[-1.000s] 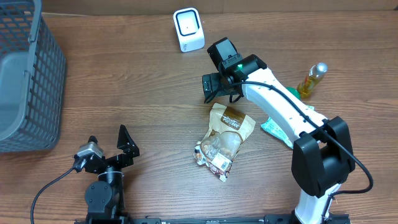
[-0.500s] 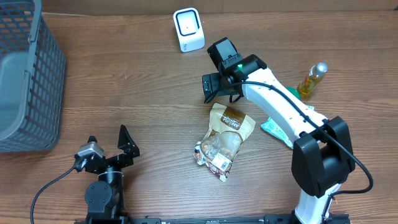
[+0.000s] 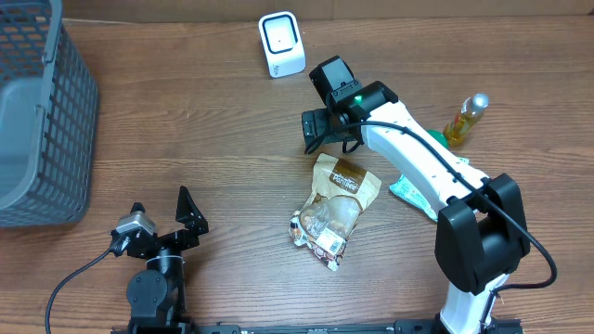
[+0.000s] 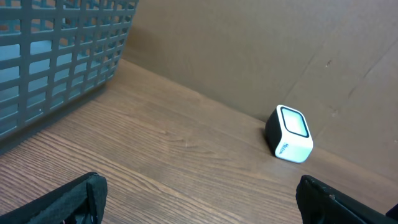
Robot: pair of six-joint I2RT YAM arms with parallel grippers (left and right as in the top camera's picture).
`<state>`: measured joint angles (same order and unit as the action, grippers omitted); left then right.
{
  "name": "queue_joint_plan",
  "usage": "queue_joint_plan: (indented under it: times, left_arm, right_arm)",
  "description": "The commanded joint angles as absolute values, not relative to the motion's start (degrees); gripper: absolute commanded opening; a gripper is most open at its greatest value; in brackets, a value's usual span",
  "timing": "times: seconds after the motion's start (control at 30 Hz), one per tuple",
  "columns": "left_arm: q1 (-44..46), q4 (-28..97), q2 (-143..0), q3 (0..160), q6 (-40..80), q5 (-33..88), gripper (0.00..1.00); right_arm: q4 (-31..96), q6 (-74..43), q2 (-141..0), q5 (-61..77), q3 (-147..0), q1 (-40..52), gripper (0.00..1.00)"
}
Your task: Scan the item barcode
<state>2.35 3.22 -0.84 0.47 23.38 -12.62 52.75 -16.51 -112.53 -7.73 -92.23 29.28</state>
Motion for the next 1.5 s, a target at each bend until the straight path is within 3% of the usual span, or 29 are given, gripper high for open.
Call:
queue_joint_plan:
  times: [0.0, 0.4, 0.9, 1.2, 1.47]
  left_arm:
    - [2.3, 3.2, -0.2, 0.3, 21.6, -12.4, 1.0]
    - [2.3, 3.2, -0.2, 0.3, 21.6, -12.4, 1.0]
    - [2.3, 3.2, -0.2, 0.3, 21.6, -12.4, 1.0]
    - [2.3, 3.2, -0.2, 0.3, 21.6, -12.4, 1.0]
    - [2.3, 3.2, -0.2, 0.3, 21.6, -12.4, 0.99]
  right_arm:
    - [52.4, -17.0, -112.7, -8.1, -91.8, 29.1, 1.0]
    - [52.3, -17.0, -113.0, -7.9, -91.8, 32.2, 1.0]
    - [52.3, -16.9, -97.3, -7.9, -92.1, 34.6, 1.0]
    - [52.8, -17.0, -79.7, -7.9, -92.1, 31.0, 1.0]
    - [56.1, -17.0, -62.8, -1.2, -90.7, 17.6, 1.0]
